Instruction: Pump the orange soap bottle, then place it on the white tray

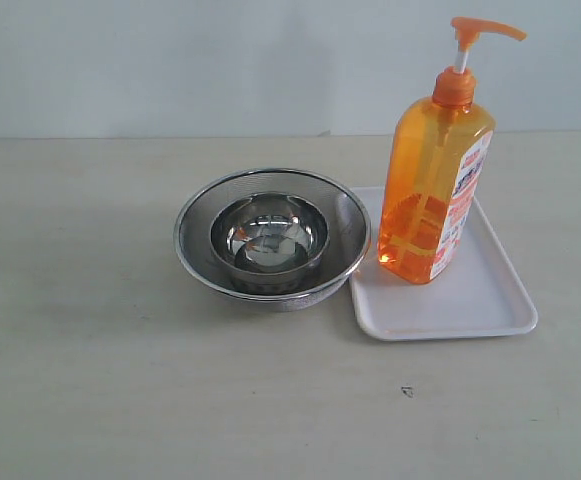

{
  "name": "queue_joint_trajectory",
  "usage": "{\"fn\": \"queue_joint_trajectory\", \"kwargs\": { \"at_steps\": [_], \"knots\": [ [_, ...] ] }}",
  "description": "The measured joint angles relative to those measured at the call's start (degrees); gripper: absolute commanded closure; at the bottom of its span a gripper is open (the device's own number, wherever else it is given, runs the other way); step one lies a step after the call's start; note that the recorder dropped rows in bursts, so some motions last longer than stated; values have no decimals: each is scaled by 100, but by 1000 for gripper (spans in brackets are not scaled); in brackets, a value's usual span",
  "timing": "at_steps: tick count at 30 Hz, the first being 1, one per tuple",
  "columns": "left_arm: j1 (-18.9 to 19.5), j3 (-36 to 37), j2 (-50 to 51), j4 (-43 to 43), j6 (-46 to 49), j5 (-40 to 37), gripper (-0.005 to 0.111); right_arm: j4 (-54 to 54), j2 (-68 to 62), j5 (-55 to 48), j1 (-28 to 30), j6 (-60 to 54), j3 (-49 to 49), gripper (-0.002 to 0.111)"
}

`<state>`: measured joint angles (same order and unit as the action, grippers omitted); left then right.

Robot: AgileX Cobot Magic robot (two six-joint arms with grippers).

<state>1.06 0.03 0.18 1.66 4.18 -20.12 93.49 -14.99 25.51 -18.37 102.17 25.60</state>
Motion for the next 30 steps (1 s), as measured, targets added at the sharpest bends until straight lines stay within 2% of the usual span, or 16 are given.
{"fn": "queue_joint_trajectory", "kwargs": {
  "at_steps": [7, 15, 16, 18, 19, 20, 21, 26, 30],
  "knots": [
    [0, 0, 0, -13, 0, 0, 102, 0, 0, -290, 0, -327, 0, 107],
    [0, 0, 0, -13, 0, 0, 102, 0, -28, -1082, 0, -546, 0, 106],
    [0, 0, 0, -13, 0, 0, 102, 0, -93, -1132, 0, -592, 0, 104],
    [0, 0, 0, -13, 0, 0, 102, -11, -350, -1168, 0, -840, 0, 90],
    [0, 0, 0, -13, 0, 0, 102, -90, -507, -1155, 0, -951, 0, 81],
    [0, 0, 0, -13, 0, 0, 102, -222, -738, -1134, 0, -1071, 0, 59],
    [0, 0, 0, -13, 0, 0, 102, -586, -1213, -1108, 0, -1297, 29, 45],
    [0, 0, 0, -13, 0, 0, 102, -2821, -3233, -1096, 0, -3564, 223, 48],
    [0, 0, 0, -13, 0, 0, 102, -6253, -4553, -200, 0, -6722, 223, 48]
  ]
}}
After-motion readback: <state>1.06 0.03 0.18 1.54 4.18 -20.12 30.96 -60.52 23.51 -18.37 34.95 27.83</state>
